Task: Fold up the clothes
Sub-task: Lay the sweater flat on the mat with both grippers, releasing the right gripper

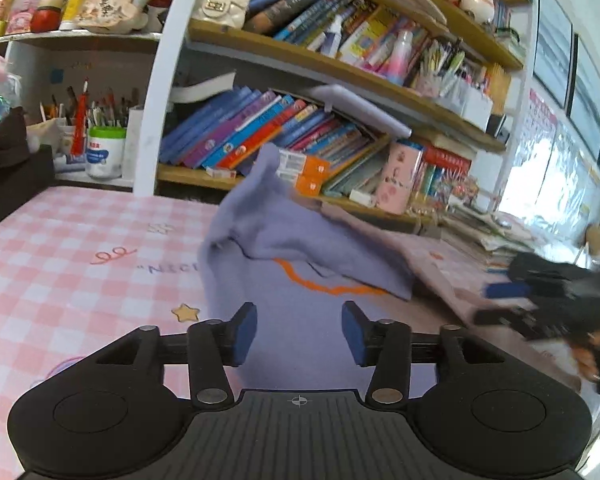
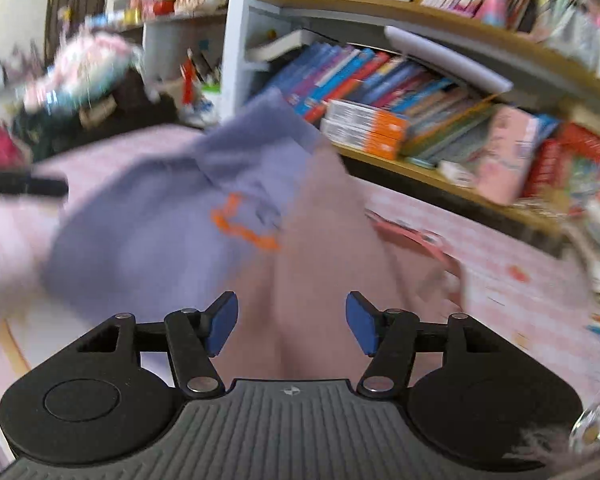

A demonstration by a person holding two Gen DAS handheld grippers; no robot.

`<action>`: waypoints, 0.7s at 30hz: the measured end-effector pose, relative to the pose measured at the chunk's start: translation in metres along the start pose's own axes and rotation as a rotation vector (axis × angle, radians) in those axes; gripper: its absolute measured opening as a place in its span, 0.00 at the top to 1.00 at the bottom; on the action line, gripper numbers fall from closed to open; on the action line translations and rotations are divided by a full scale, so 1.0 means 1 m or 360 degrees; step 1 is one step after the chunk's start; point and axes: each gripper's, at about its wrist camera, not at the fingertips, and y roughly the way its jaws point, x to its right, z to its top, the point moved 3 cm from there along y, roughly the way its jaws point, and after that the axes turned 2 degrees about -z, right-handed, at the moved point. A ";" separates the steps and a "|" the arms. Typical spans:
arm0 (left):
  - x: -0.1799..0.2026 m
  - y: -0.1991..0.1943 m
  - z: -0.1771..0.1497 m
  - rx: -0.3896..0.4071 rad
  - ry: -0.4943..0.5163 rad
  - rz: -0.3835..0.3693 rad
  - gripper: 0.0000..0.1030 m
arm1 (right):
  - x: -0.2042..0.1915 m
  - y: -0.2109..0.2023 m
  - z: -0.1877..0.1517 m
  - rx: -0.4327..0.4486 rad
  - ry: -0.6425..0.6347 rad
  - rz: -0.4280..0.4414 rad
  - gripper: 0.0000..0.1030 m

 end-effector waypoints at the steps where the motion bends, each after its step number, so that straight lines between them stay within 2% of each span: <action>1: 0.003 0.002 -0.001 -0.0012 0.0014 0.0020 0.49 | 0.000 -0.008 -0.011 -0.0005 -0.0036 -0.0045 0.43; 5: 0.008 0.004 -0.005 -0.0046 0.0060 0.0108 0.45 | -0.003 -0.021 -0.034 -0.0006 -0.0067 -0.0143 0.41; 9: 0.005 0.007 -0.011 -0.0080 0.0050 0.0198 0.46 | -0.019 -0.028 -0.042 -0.0003 -0.0085 -0.0047 0.41; 10: 0.003 0.008 -0.013 -0.0092 0.0034 0.0213 0.46 | -0.025 -0.028 -0.043 -0.0017 -0.0123 -0.0079 0.42; 13: -0.002 0.014 -0.015 -0.0124 -0.0020 0.0222 0.46 | -0.030 -0.023 -0.046 -0.0049 -0.0202 -0.0180 0.42; 16: -0.003 0.021 -0.019 -0.0162 -0.0049 0.0207 0.47 | -0.025 -0.021 -0.048 -0.0076 -0.0160 -0.0195 0.44; 18: -0.006 0.026 -0.022 -0.0190 -0.0089 0.0184 0.51 | -0.024 -0.020 -0.049 -0.0095 -0.0152 -0.0205 0.44; 20: -0.010 0.029 -0.026 -0.0220 -0.0149 0.0141 0.71 | -0.024 -0.019 -0.051 -0.0112 -0.0145 -0.0206 0.44; 21: -0.012 0.030 -0.028 -0.0234 -0.0183 0.0113 0.75 | -0.024 -0.019 -0.053 -0.0113 -0.0139 -0.0205 0.44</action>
